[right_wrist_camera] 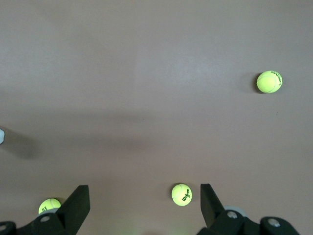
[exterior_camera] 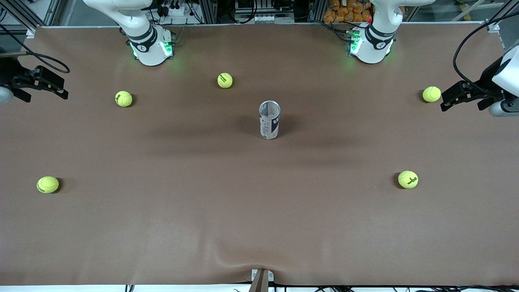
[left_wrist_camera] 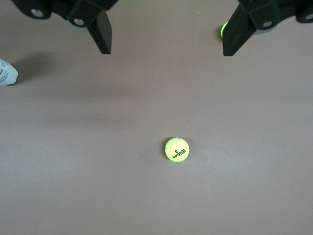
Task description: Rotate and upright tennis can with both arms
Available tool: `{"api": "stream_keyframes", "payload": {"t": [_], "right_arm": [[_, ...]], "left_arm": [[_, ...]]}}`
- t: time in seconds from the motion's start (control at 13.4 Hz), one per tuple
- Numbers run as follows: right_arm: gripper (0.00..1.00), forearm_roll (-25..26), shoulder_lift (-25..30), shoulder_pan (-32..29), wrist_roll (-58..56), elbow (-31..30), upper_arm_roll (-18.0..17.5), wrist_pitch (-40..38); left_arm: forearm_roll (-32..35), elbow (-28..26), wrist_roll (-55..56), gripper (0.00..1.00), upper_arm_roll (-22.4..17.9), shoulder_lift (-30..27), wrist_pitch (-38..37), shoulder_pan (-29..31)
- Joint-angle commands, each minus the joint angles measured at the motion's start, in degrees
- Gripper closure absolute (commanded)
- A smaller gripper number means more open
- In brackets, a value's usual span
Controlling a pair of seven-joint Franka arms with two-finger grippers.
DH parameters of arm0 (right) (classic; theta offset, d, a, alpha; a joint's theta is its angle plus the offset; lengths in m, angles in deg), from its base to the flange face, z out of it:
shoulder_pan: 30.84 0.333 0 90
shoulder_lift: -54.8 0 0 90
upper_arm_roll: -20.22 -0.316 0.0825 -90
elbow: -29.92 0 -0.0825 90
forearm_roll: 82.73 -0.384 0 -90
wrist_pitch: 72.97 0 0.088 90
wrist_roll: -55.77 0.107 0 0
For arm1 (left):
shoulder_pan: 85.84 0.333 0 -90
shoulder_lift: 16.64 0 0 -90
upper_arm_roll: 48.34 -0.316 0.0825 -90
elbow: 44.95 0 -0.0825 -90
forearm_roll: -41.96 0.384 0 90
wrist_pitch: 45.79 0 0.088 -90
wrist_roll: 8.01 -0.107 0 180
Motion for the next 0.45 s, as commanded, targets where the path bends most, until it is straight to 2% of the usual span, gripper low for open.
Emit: {"api": "stream_keyframes", "payload": {"t": [0.0, 0.37], "right_arm": [[0.0, 0.33, 1.26, 0.3, 0.54, -1.85, 0.08, 0.34], [0.0, 0.33, 1.26, 0.3, 0.54, -2.12, 0.17, 0.25]], "left_arm": [[0.13, -0.36, -0.15, 0.0, -0.05, -0.65, -0.07, 0.04], [0.13, -0.36, -0.24, 0.0, -0.05, -0.65, -0.07, 0.22]]}}
